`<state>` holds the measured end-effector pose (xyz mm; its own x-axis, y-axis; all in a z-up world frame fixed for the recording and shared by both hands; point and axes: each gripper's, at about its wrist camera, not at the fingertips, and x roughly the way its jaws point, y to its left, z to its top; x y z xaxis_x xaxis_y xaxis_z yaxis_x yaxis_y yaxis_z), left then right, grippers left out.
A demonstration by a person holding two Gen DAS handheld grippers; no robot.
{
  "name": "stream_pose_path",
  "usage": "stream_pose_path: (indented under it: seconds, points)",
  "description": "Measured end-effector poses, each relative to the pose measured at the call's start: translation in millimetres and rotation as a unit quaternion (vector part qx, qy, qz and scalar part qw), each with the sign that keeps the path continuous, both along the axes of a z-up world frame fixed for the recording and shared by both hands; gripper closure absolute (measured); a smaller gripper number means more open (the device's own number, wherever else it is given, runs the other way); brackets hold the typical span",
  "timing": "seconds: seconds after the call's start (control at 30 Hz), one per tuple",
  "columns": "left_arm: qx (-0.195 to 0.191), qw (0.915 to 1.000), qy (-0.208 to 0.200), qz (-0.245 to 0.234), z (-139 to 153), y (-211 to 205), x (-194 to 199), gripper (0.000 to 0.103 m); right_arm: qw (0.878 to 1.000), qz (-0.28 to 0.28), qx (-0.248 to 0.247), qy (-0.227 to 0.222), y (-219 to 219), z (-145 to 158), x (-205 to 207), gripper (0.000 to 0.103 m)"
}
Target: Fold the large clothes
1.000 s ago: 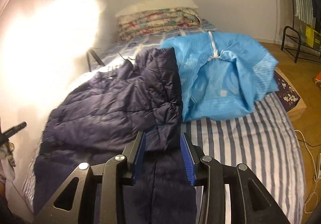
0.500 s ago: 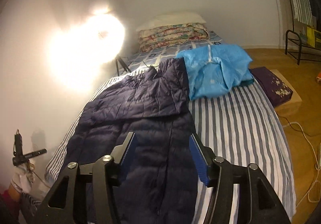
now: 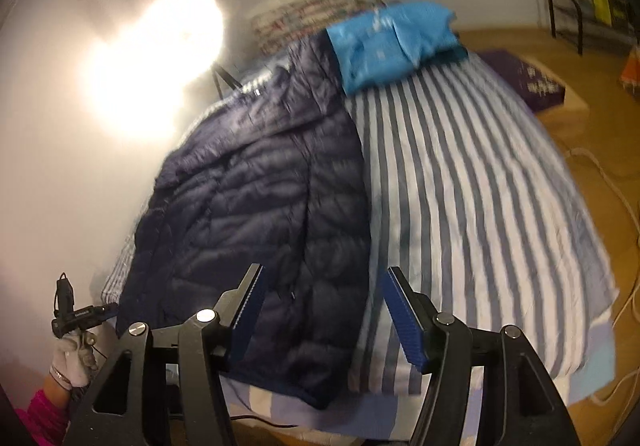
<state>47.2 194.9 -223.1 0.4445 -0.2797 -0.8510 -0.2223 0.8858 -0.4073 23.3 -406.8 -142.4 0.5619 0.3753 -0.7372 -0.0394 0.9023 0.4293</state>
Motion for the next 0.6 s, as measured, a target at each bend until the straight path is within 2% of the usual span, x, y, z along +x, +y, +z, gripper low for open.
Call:
stream_pose_path:
  seconds: [0.13, 0.33, 0.43, 0.53, 0.6]
  points:
    - [-0.013, 0.9998, 0.008, -0.008, -10, -1, -8, 0.048, 0.999, 0.013, 0.003, 0.039, 9, -27, -1, 0.036]
    - [-0.027, 0.9995, 0.005, -0.015, -12, -2, -14, 0.049, 0.996, 0.003, 0.008, 0.092, 8, -63, -6, 0.036]
    - [-0.042, 0.9988, 0.009, -0.024, -14, -6, -15, 0.06, 0.994, 0.011, 0.014, 0.108, 12, -72, -8, 0.036]
    - [-0.04, 0.9986, 0.006, -0.034, -15, -13, -20, 0.062, 0.993, 0.022, 0.018, 0.111, 18, -76, -10, 0.036]
    - [-0.054, 0.9977, 0.009, -0.039, -17, -16, -21, 0.066, 0.992, 0.026, 0.028, 0.117, 18, -79, -10, 0.036]
